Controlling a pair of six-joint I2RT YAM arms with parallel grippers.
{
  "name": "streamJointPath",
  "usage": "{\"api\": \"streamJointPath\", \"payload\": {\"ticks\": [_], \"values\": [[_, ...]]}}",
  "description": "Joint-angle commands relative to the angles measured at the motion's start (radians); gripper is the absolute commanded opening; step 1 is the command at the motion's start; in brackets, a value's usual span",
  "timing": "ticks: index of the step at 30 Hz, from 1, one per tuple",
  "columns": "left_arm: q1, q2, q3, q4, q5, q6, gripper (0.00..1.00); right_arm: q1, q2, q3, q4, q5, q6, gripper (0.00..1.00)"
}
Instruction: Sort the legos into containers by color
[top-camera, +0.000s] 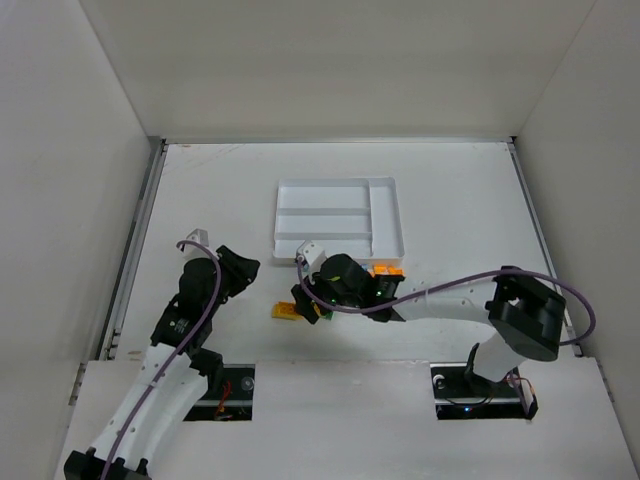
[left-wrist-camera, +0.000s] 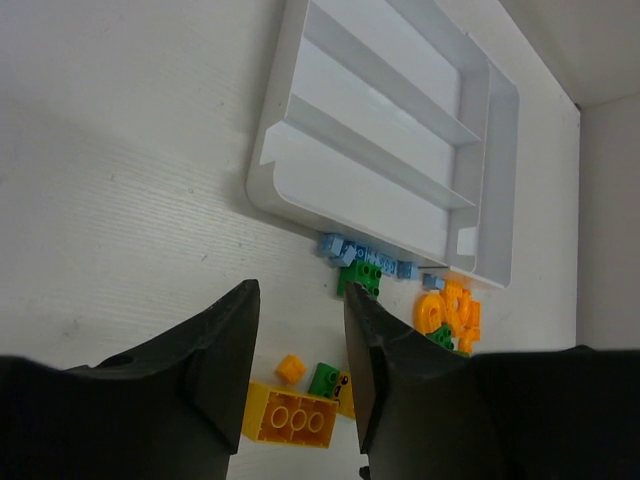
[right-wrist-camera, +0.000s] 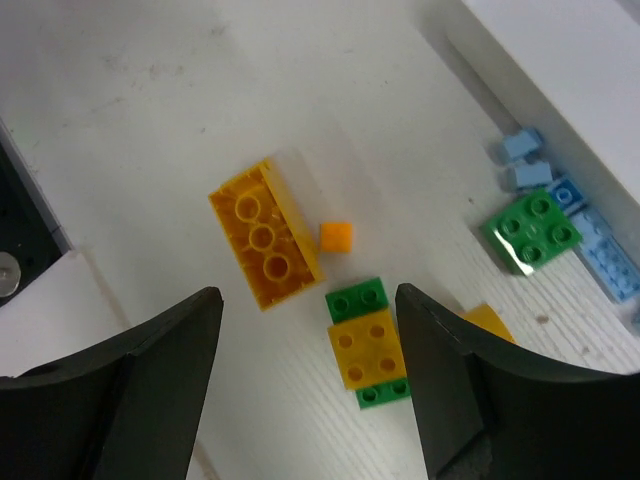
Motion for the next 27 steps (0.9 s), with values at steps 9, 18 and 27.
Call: {"api": "streamJointPath", "payload": {"ticks": [9, 18, 27], "values": [[0.017, -0.014, -0.037, 0.003, 0.045, -0.051, 0.41, 0.030, 0.211, 0.231, -0.133, -0.095, -0.135, 0.75], [0.058, -0.007, -0.046, -0.007, 0.057, -0.047, 0.42, 0.053, 0.244, 0.225, -0.147, -0.087, -0.144, 0.65], [0.064, 0.002, -0.056, -0.010, 0.057, -0.056, 0.42, 0.059, 0.217, 0.221, -0.113, -0.056, -0.139, 0.32]]}}
